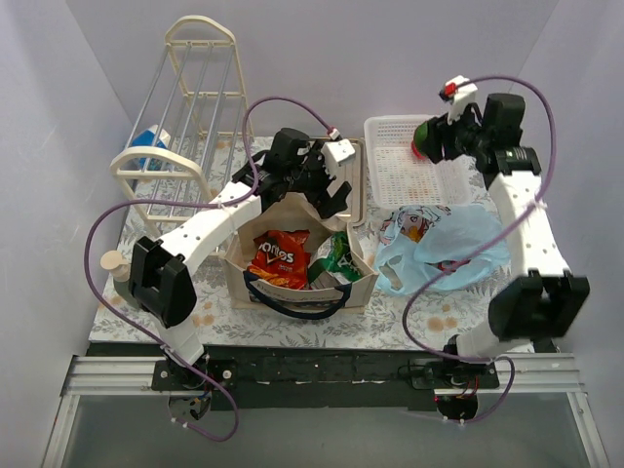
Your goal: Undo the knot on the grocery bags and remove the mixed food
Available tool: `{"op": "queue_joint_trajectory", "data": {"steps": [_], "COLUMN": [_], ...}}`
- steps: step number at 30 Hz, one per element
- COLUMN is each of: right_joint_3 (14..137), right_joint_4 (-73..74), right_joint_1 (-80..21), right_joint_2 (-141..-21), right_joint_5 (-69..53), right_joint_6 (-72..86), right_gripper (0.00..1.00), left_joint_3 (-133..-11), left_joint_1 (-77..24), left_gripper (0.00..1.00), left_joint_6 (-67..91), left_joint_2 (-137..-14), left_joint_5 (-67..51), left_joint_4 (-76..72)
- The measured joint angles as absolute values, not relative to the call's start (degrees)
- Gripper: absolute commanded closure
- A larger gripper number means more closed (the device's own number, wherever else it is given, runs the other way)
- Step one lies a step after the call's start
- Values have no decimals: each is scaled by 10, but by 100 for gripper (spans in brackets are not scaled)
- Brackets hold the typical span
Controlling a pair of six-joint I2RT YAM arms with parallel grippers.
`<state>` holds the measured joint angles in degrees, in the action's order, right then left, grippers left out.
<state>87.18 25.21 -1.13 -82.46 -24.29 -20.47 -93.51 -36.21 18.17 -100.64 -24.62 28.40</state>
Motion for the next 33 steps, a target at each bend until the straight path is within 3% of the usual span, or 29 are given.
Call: {"op": "queue_joint_trajectory", "data": {"steps": [6, 12, 19, 21, 22, 27, 28, 33], "right_joint_3": [1029, 1060, 1080, 1095, 1100, 1101, 1101, 1063], "right_joint_4": [260, 284, 301, 297, 295, 294, 296, 302], "right_joint_1": [-9, -8, -8, -8, -8, -8, -8, -3], "right_joint_2": [-1041, -1178, -1260, -1274, -1279, -1279, -1278, -1217], "right_joint_5": [-153, -90, -26, -5, 4, 13, 13, 13], "right_joint_6": [-137, -121, -124, -127, -128, -136, -137, -147], "right_gripper": [99, 99, 98, 81, 63, 30, 18, 10], "left_joint_3": [-901, -863, -844, -850, -853, -873, -877, -910], "left_joint_1": [-362, -359, -337, -333, -332, -332, -332, -332], "left_gripper": [2, 2, 2, 2, 2, 2, 2, 2], "left_joint_6": [162, 140, 133, 133, 133, 135, 135, 145], "left_joint_2": [-957, -935, -938, -944, -950, -974, -979, -1008], "left_joint_5": [-245, -237, -224, -222, -222, -227, -229, -246], "left_joint_4": [239, 200, 179, 175, 175, 175, 175, 176]}}
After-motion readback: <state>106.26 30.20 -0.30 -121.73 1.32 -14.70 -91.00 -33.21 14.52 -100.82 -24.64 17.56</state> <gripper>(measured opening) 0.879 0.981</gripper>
